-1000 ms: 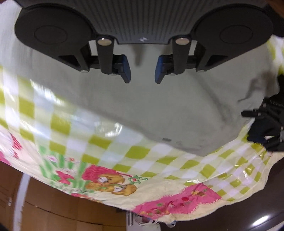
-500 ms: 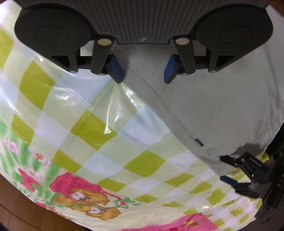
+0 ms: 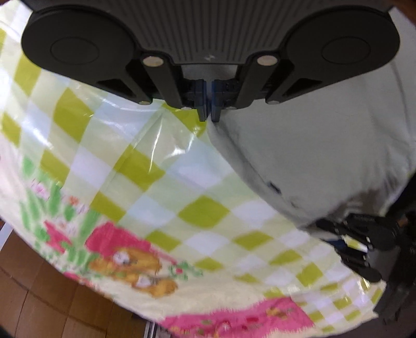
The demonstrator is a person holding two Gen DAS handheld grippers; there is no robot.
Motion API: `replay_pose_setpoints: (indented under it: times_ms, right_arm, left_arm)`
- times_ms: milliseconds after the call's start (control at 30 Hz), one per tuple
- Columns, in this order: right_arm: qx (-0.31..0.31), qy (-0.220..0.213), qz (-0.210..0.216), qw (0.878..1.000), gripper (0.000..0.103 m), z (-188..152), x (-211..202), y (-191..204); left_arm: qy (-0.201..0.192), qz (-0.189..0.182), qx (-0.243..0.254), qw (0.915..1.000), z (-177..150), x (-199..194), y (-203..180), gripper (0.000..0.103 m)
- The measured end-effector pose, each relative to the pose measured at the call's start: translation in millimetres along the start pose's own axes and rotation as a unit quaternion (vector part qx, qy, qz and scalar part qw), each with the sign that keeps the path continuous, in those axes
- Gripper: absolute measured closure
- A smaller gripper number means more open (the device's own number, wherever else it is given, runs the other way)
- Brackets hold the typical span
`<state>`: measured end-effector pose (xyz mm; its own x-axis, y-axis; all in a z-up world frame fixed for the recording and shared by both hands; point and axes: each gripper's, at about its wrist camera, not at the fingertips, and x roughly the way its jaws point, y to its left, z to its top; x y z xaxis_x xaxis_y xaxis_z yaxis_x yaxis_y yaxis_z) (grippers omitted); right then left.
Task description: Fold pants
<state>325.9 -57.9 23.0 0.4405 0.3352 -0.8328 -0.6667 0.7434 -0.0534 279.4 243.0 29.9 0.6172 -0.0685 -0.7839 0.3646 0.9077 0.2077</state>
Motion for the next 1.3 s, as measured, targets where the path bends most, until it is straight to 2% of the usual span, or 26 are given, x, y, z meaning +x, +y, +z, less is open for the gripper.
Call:
replay_pose_setpoints:
  times_ms: [167, 300, 400, 467, 533, 600, 733, 933, 1000, 1067, 1133, 1233, 1300]
  right_arm:
    - [0.018, -0.055, 0.009, 0.998, 0.100, -3.7, -66.0, 13.0]
    - [0.009, -0.082, 0.025, 0.996, 0.100, -28.6, -119.2, 54.2]
    - [0.000, -0.084, 0.033, 0.996, 0.100, -59.6, -141.3, 90.6]
    - [-0.011, -0.070, 0.040, 0.997, 0.100, -81.7, -143.6, 114.8]
    - [-0.015, -0.048, 0.045, 0.998, 0.100, -104.0, -134.6, 135.8]
    - [-0.012, -0.022, 0.054, 0.998, 0.100, -121.9, -119.4, 150.4]
    - [-0.025, -0.005, 0.046, 0.999, 0.100, -136.9, -105.7, 168.2]
    - [-0.041, -0.007, 0.028, 0.999, 0.098, -132.9, -103.0, 171.1]
    - [-0.045, -0.011, 0.027, 0.999, 0.094, -132.9, -102.5, 174.6]
    - [-0.054, -0.010, 0.025, 0.998, 0.093, -133.1, -100.1, 177.7]
    - [-0.068, -0.008, 0.024, 0.997, 0.093, -135.2, -96.8, 182.3]
    - [-0.086, -0.004, 0.023, 0.996, 0.091, -134.6, -90.9, 185.5]
    - [-0.089, 0.000, 0.024, 0.996, 0.092, -133.5, -87.2, 184.7]
  left_arm:
    - [-0.063, -0.006, -0.025, 0.9977, -30.4, -80.2, 1.0, 0.072]
    - [-0.092, -0.010, -0.039, 0.9949, -75.6, -133.0, -12.7, 0.071]
    - [-0.068, -0.010, -0.032, 0.9971, -118.4, -145.7, -37.1, 0.071]
    - [-0.041, -0.005, -0.025, 0.9988, -147.5, -141.6, -53.0, 0.070]
    - [-0.020, -0.008, -0.035, 0.9991, -169.6, -136.9, -61.6, 0.069]
    - [-0.017, -0.002, -0.036, 0.9992, -183.6, -139.2, -68.7, 0.068]
    - [-0.024, 0.006, -0.020, 0.9995, -188.9, -149.5, -74.3, 0.066]
    - [-0.029, 0.038, 0.042, 0.9979, -197.2, -162.0, -85.9, 0.049]
    - [-0.029, 0.050, 0.073, 0.9957, -200.9, -162.7, -94.9, 0.040]
    - [-0.032, 0.067, 0.114, 0.9907, -204.2, -160.9, -107.2, 0.036]
    - [-0.037, 0.087, 0.147, 0.9846, -205.9, -157.7, -116.4, 0.036]
    - [-0.038, 0.106, 0.156, 0.9814, -199.7, -152.5, -116.8, 0.038]
    - [-0.034, 0.100, 0.146, 0.9836, -192.0, -149.3, -109.3, 0.059]
